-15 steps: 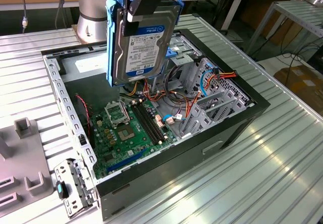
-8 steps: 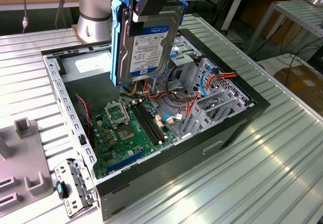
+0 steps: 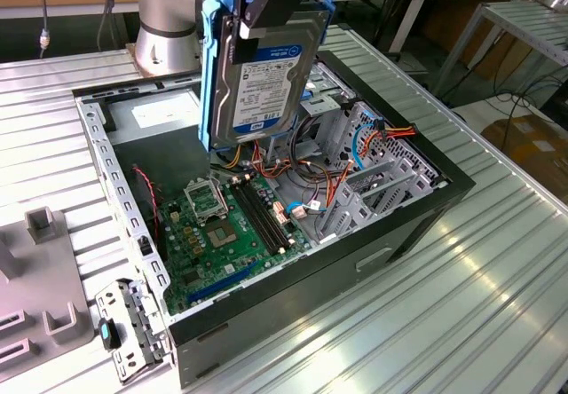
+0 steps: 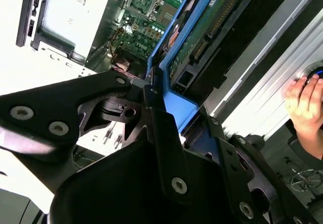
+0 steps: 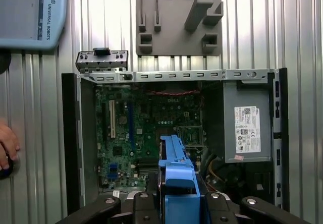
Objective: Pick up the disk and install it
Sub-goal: 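Insert the disk into the insertion slot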
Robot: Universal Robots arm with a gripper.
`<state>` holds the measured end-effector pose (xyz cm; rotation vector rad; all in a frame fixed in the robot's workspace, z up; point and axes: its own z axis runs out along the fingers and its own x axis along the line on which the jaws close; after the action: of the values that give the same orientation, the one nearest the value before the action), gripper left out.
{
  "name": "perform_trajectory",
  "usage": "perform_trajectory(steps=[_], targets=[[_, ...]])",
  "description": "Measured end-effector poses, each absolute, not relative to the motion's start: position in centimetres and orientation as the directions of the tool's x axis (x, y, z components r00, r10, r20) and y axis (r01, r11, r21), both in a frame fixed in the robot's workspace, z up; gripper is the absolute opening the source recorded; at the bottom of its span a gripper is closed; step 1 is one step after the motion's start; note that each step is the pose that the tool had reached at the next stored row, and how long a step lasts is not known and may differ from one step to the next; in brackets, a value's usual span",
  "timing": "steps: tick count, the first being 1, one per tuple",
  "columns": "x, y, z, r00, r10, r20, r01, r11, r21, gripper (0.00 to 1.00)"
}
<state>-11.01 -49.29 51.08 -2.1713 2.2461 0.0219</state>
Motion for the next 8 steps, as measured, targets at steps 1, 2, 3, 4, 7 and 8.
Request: perform_trajectory(steps=[1,2,3,4,7,8], targets=[[-10.96,-49.31,51.08,-0.034,-0.999,-0.022,-0.999,0.034,-0.002,0.37],[-10.93,-49.33,51.08,-0.034,-0.999,-0.022,-0.999,0.034,-0.002,0.37],[-10.90,-49.35,51.08,-0.034,-0.999,-0.022,-0.999,0.034,-0.002,0.37],[-10.86,-49.38,51.08,-0.034,-0.999,-0.022,-0.999,0.034,-0.002,0.37],[-10.73,-49.49,51.08,-0.034,-0.999,-0.022,-0.999,0.034,-0.002,0.37],[-10.68,-49.53,51.08,-0.034,-0.999,-0.022,-0.999,0.034,-0.002,0.37]])
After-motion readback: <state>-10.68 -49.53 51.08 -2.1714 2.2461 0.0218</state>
